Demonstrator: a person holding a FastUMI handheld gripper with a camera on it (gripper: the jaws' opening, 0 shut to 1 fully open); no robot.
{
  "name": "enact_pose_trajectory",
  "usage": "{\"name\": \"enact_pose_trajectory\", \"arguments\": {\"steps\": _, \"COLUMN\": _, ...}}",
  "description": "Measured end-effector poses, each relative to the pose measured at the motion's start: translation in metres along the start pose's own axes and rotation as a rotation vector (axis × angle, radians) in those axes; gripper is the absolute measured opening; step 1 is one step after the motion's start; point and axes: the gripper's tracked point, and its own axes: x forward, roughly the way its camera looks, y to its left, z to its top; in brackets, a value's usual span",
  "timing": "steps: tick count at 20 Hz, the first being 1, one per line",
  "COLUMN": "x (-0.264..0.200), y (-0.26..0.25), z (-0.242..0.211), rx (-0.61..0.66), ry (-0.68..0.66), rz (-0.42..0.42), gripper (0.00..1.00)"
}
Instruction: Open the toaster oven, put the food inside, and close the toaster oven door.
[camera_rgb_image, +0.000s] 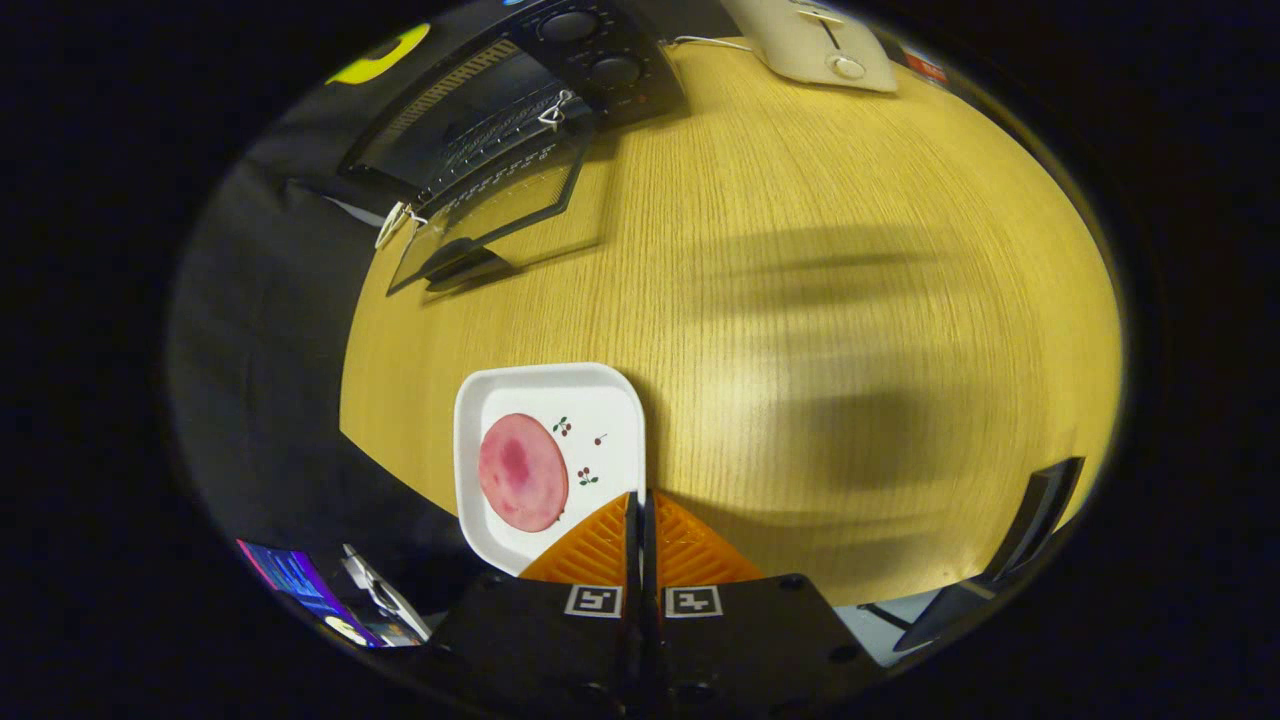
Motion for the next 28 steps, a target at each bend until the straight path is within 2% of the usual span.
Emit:
{"name": "enact_pose_trajectory", "arguments": {"steps": 7, "x": -0.012, "y": 0.029, "z": 0.0, "rx": 0.123, "ry": -0.095, "rz": 0.108, "gripper": 0.02}}
{"name": "enact_pose_trajectory", "arguments": {"steps": 13, "x": -0.007, "y": 0.083, "z": 0.002, "rx": 0.238, "ry": -0.206, "rz": 0.187, "gripper": 0.02}}
{"name": "enact_pose_trajectory", "arguments": {"steps": 22, "x": -0.002, "y": 0.142, "z": 0.022, "rx": 0.433, "ry": -0.457, "rz": 0.231, "gripper": 0.02}}
{"name": "enact_pose_trajectory", "arguments": {"steps": 28, "x": -0.004, "y": 0.144, "z": 0.061, "rx": 0.557, "ry": -0.613, "rz": 0.233, "gripper": 0.02}}
